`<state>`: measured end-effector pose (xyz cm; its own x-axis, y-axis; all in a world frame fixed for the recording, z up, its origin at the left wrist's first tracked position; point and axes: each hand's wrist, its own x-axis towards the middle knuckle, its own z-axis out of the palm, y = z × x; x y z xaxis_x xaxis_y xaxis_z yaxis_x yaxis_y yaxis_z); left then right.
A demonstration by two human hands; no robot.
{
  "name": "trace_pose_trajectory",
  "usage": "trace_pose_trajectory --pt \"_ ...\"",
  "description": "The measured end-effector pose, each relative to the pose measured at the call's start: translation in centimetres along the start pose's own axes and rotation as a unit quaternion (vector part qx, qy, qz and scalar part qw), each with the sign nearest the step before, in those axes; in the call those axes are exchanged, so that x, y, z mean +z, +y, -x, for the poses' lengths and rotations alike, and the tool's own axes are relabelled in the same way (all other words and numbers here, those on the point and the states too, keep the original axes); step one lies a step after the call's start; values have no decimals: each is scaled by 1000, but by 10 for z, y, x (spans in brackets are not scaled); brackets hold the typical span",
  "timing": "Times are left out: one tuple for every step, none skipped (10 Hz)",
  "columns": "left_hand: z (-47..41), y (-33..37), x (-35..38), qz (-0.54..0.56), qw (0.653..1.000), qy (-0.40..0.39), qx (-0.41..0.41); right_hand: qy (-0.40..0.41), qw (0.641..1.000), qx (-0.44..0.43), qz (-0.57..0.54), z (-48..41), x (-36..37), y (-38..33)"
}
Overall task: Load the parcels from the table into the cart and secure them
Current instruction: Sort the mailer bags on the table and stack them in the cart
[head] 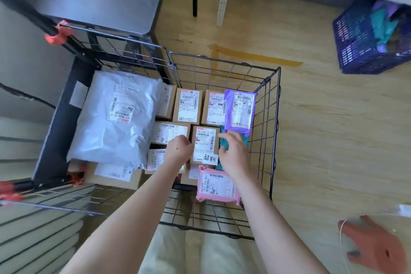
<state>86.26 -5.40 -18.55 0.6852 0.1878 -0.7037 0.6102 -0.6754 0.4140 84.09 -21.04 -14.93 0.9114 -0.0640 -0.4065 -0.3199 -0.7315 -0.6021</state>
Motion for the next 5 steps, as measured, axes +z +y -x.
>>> trace_pose_trajectory --pt "11 -29 7 -36 990 -73 -117 -33 999 -2 -6 7 5 -6" --pt "7 -54 15 -35 979 -117 -161 -68 998 -18 6 -2 21 -8" --pt "-2 -73 22 -27 974 -119 -189 -101 994 -39 23 -13 43 -9" --pt "2 -77 9 3 970 -110 -216 -139 989 -46 32 -20 63 -10" --pt "-17 -96 9 3 969 -94 -227 -177 982 -56 45 -24 81 -7"
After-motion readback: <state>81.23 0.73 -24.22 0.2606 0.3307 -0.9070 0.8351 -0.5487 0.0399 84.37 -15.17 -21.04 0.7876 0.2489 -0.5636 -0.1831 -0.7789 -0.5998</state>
